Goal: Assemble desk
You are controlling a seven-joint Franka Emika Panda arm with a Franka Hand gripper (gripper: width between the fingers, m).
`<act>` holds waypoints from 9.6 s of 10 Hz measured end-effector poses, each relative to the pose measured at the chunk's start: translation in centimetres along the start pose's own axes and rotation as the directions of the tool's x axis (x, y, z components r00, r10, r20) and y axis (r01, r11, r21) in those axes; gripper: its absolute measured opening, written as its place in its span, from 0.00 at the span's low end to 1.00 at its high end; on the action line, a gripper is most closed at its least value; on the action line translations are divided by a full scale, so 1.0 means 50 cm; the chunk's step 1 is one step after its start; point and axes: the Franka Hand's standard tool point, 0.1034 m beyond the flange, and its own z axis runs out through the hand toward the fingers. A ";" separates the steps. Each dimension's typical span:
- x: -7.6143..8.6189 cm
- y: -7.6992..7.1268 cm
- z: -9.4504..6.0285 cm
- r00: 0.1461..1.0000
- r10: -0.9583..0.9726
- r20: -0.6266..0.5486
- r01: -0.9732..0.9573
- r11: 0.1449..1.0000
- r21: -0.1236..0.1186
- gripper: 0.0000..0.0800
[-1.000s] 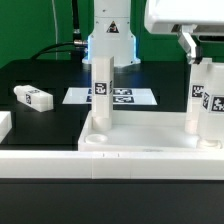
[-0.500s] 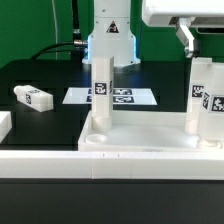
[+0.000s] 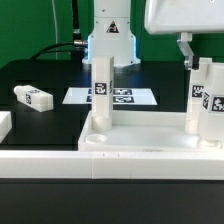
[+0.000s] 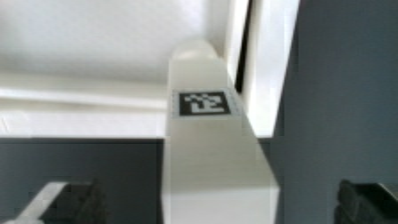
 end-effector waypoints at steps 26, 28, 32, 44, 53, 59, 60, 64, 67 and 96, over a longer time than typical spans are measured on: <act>0.000 0.009 0.017 0.414 0.908 0.072 -0.903 0.419 -0.095 0.36; 0.000 0.010 0.018 0.399 0.914 0.068 -0.909 0.404 -0.097 0.36; -0.003 0.012 0.028 0.605 0.793 0.077 -0.783 0.609 -0.123 0.80; -0.004 0.012 0.032 0.988 -0.048 0.148 0.059 0.996 -0.070 0.81; -0.004 0.020 0.033 0.974 -0.165 0.158 0.176 0.982 -0.062 0.36; 0.000 0.037 0.034 0.959 0.260 0.111 -0.251 0.964 -0.089 0.36; 0.000 0.039 0.037 0.922 0.377 0.088 -0.371 0.925 -0.078 0.36; 0.000 0.035 0.038 0.731 0.681 0.038 -0.678 0.732 -0.067 0.36; 0.000 0.034 0.039 0.578 0.815 0.024 -0.813 0.578 -0.073 0.36; 0.001 0.025 0.047 0.971 0.227 0.073 -0.222 0.973 -0.067 0.81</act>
Offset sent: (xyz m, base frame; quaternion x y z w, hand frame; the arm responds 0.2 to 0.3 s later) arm 0.0071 0.0023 0.0019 -0.0016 -0.0701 0.0016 0.9975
